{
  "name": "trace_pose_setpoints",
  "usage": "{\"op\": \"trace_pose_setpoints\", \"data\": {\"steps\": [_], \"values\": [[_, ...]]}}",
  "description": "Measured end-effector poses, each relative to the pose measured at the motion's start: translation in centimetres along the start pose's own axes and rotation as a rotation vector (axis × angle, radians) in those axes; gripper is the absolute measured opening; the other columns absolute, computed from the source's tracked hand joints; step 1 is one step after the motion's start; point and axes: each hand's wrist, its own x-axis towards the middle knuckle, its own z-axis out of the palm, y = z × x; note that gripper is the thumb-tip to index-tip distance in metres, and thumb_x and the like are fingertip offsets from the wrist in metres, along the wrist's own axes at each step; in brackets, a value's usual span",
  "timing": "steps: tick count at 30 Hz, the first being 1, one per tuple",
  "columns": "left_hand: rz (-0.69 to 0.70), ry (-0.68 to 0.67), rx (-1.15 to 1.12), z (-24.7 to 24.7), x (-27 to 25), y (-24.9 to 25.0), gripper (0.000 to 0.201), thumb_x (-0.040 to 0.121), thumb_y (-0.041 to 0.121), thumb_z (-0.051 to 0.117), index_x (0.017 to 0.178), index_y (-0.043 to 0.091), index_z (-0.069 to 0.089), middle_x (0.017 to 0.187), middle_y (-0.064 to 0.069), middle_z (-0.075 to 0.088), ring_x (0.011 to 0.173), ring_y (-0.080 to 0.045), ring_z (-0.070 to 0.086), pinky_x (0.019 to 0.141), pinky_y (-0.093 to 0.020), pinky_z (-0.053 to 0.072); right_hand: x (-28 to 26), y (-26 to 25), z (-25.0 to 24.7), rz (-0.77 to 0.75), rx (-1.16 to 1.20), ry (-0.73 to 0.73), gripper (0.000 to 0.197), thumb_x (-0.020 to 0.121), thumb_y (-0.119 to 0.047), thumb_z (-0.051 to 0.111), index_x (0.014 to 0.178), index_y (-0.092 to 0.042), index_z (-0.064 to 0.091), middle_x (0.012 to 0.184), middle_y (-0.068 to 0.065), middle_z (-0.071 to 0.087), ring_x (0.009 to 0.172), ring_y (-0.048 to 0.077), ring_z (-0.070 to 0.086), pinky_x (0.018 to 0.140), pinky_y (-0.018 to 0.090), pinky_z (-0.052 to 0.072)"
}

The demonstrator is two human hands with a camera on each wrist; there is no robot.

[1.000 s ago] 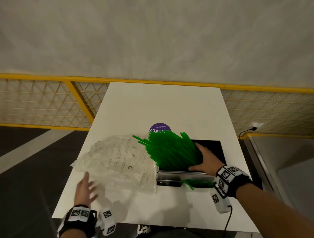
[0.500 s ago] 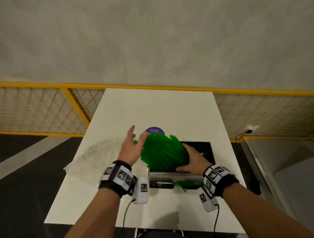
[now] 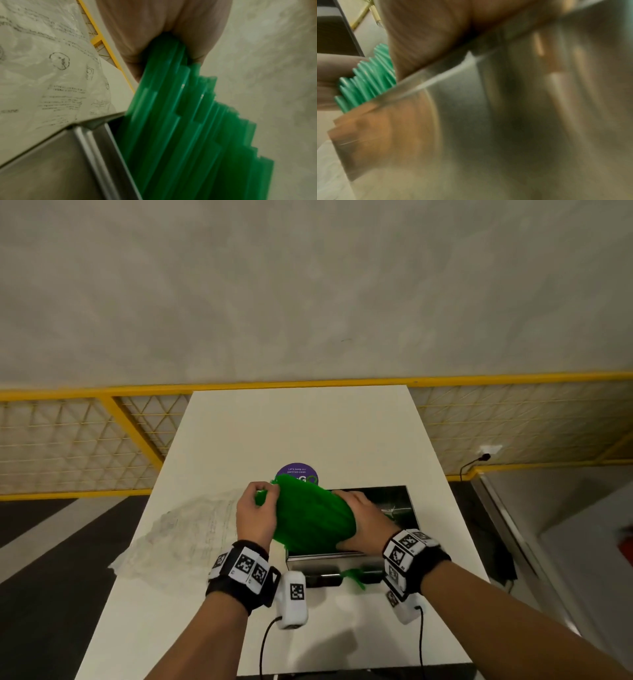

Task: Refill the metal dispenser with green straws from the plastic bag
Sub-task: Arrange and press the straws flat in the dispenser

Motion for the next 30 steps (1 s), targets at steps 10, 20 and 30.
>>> {"op": "trace_pose_setpoints", "data": {"steps": [10,20,30], "values": [[-0.070,-0.153,0.134,1.6,0.0,-1.4,0.023,0.096,0.031,0.047,0.105,0.011,0.054,0.110,-0.013,0.059,0.104,-0.027,0.057,0.087,-0.035,0.046,-0.1,-0.9,-0.6,0.052,-0.344,-0.054,0.091,0.070,-0.035,0.072,0.145,-0.032,0.019,0.135,0.006,0.039,0.125,0.030,0.041,0.101,0.050,0.039],[0.155,-0.304,0.112,1.5,-1.3,-0.7,0.045,0.095,0.026,0.052,0.139,0.026,0.041,0.133,0.004,0.043,0.125,-0.009,0.041,0.104,-0.026,0.034,0.1,-0.7,0.2,0.084,-0.061,0.004,0.096,0.055,-0.043,0.078,0.138,-0.031,0.029,0.137,0.001,0.044,0.126,0.026,0.045,0.104,0.046,0.040],[0.128,-0.128,0.016,2.1,-0.8,-1.6,0.017,0.084,0.007,0.066,0.082,0.021,0.056,0.093,0.001,0.061,0.093,-0.017,0.057,0.083,-0.026,0.046,0.0,-1.4,-1.1,0.106,-0.177,-0.061,0.088,0.063,-0.029,0.079,0.138,-0.023,0.032,0.129,0.007,0.050,0.117,0.029,0.048,0.099,0.043,0.043]]}}
